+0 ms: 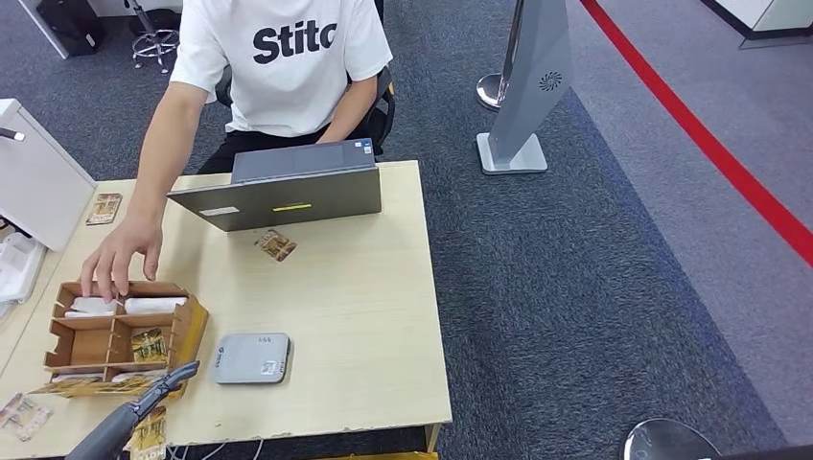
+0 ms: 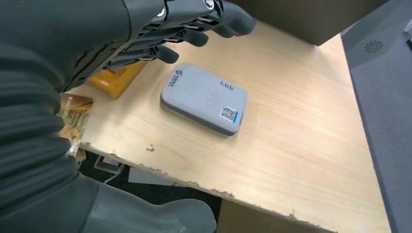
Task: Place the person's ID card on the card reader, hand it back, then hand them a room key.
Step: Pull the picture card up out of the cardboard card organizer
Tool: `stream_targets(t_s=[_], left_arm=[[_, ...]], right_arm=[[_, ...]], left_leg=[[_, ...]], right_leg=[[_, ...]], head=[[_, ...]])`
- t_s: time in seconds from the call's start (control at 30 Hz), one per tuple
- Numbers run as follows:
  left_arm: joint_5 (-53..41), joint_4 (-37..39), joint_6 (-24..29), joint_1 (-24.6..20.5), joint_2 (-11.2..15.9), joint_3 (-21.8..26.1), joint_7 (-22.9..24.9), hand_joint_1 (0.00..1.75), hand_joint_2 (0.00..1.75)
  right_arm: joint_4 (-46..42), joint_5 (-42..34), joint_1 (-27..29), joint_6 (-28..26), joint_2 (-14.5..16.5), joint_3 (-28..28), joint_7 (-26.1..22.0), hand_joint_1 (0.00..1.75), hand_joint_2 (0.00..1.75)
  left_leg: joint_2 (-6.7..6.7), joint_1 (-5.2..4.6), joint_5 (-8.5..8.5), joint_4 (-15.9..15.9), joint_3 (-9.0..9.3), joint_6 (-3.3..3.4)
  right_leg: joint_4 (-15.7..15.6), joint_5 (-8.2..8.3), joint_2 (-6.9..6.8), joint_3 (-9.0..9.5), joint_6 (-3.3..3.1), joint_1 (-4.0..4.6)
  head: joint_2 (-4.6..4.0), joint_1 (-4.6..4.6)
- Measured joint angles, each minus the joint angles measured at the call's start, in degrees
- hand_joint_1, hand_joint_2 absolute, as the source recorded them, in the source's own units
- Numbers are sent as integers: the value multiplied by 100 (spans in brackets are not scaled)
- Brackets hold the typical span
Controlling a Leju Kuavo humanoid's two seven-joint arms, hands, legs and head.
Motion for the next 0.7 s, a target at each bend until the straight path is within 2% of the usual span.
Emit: stream_targets(t_s=[0.07,0.13,0.3,0.47,0.57,0.7], left_arm=[[-229,-45,191,57,-5,27,-37,0,175],[-798,-84,657,77,-64,50,-62,0,175],[-3082,-141,2417,63,-281,57,159,0,175],[-5015,-121,3864,100,-174,31,604,0,175],[-5458,-60,4202,102,-45,-44,821,0,175],[-5569,31,4186,95,111,-184,1037,0,175]], right_arm=[[2,-1,-4,1,-7,0,-2,0,175],[4,-7,-6,-4,-8,0,-3,0,175],[4,-7,-4,-54,-7,0,30,0,175],[4,12,-3,-75,-6,7,47,0,175],[4,50,-5,-65,-6,19,47,0,175],[4,58,-5,-60,-6,24,37,0,175]], left_leg=[[-4,0,1,0,0,1],[-5,0,1,0,0,1],[-4,0,1,0,1,1],[-4,0,1,0,0,1],[-4,1,1,0,0,1],[-3,1,1,0,0,1]], right_leg=[[0,0,-5,1,0,0],[0,0,-6,2,0,0],[0,0,-7,2,0,0],[0,0,-8,1,0,0],[0,-1,-8,0,-2,0],[0,-3,-8,0,-5,0]], head=[[-1,1],[-1,0],[0,1],[1,0],[1,-1],[0,1]])
